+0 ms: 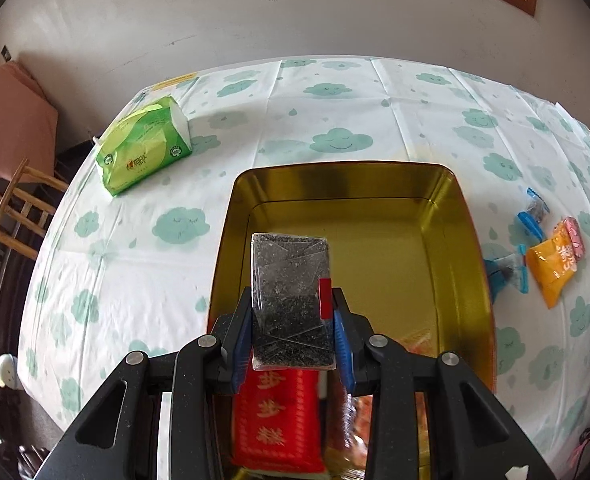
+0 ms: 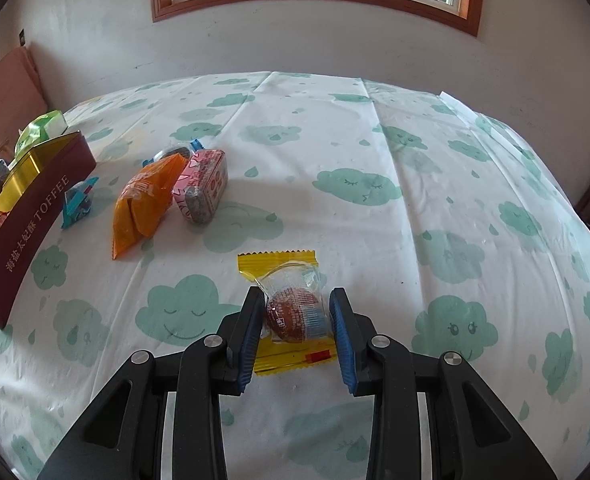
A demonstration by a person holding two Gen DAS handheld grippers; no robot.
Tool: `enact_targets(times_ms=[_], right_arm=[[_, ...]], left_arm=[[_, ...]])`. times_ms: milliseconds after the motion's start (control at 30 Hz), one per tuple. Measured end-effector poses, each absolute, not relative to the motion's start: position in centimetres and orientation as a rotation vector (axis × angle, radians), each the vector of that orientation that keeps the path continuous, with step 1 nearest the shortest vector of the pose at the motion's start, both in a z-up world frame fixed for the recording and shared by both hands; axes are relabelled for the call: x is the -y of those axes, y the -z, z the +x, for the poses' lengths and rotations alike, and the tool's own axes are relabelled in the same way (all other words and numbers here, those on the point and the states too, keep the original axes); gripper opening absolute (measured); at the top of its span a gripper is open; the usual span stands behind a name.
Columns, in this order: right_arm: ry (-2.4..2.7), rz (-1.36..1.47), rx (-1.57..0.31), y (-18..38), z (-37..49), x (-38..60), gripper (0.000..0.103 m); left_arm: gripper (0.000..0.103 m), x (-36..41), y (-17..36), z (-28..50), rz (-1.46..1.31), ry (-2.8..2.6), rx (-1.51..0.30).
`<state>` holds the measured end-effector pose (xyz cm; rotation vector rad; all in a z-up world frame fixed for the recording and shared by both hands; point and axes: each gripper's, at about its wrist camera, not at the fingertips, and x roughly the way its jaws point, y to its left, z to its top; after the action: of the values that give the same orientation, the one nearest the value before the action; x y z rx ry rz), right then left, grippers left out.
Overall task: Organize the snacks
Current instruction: 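Carry the grey pack into the tin and open the left gripper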
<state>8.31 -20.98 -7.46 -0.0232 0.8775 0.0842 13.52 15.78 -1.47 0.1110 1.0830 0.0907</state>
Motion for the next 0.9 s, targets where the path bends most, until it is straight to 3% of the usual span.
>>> enact_targets(times_ms=[900], right_arm=[[-0.084, -0.020, -0.878, 7.4, 8.3, 21.0, 0.036]], left_arm=[[0.035, -17.5, 6.0, 18.1, 0.154, -0.040, -1.165]])
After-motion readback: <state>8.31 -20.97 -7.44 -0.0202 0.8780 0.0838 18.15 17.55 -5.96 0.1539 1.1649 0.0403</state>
